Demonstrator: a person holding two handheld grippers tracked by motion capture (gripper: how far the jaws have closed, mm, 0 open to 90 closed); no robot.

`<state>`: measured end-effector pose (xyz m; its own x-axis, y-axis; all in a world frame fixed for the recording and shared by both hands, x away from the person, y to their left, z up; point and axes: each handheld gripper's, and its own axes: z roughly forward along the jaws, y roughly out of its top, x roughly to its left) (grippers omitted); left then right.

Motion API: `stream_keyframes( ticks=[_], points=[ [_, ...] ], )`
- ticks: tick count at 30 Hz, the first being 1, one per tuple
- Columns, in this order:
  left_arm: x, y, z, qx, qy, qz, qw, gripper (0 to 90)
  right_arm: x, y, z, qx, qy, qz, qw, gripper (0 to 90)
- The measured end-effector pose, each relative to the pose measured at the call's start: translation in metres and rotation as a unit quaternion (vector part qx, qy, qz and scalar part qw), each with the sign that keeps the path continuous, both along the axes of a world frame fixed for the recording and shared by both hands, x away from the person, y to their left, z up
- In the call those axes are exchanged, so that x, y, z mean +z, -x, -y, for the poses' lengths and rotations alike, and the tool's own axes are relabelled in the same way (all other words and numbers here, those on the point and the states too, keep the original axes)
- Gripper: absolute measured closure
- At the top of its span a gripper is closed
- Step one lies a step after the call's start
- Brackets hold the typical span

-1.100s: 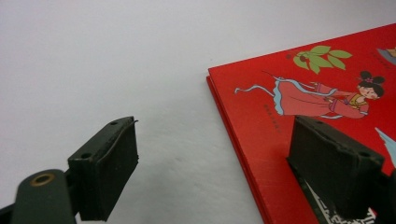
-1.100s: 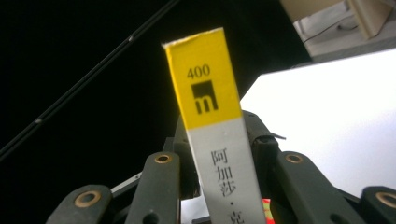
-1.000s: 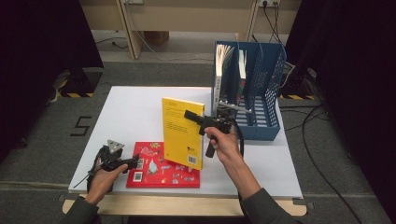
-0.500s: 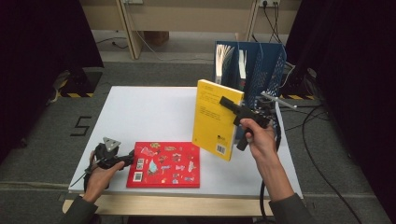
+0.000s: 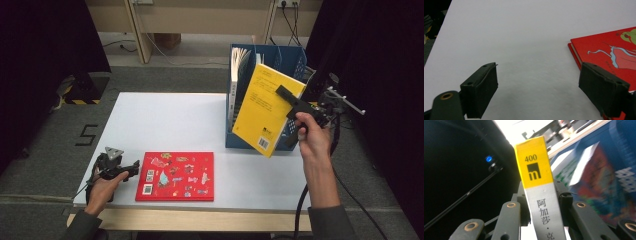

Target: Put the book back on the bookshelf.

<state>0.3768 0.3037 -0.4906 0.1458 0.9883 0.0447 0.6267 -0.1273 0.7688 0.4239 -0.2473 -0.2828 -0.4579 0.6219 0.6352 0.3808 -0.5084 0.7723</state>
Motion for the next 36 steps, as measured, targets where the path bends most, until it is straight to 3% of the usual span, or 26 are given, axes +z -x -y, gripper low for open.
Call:
stream_keyframes(
  ticks=[4, 15, 19, 28, 36],
  points=[
    [-0.001, 0.000, 0.000, -0.001, -0.001, -0.004, 1.0000, 15.0, 0.009, -0.011, 0.021, -0.036, -0.001, -0.004, 0.9994, 71.4],
    [-0.002, -0.001, 0.001, -0.002, -0.001, -0.005, 1.0000, 14.9, 0.024, -0.032, 0.048, -0.086, -0.019, -0.002, 0.9961, 71.3],
    [-0.002, -0.001, 0.002, -0.003, -0.002, -0.005, 1.0000, 14.9, 0.027, -0.038, 0.053, -0.101, -0.007, -0.006, 0.9948, 71.3],
    [-0.003, -0.001, 0.002, -0.003, -0.002, -0.006, 1.0000, 14.9, 0.028, -0.061, 0.048, -0.113, 0.020, -0.019, 0.9933, 71.1],
    [-0.003, -0.001, 0.003, -0.010, -0.002, -0.009, 0.9999, 14.9, 0.027, -0.087, 0.023, -0.111, 0.044, -0.028, 0.9925, 70.8]
  ],
)
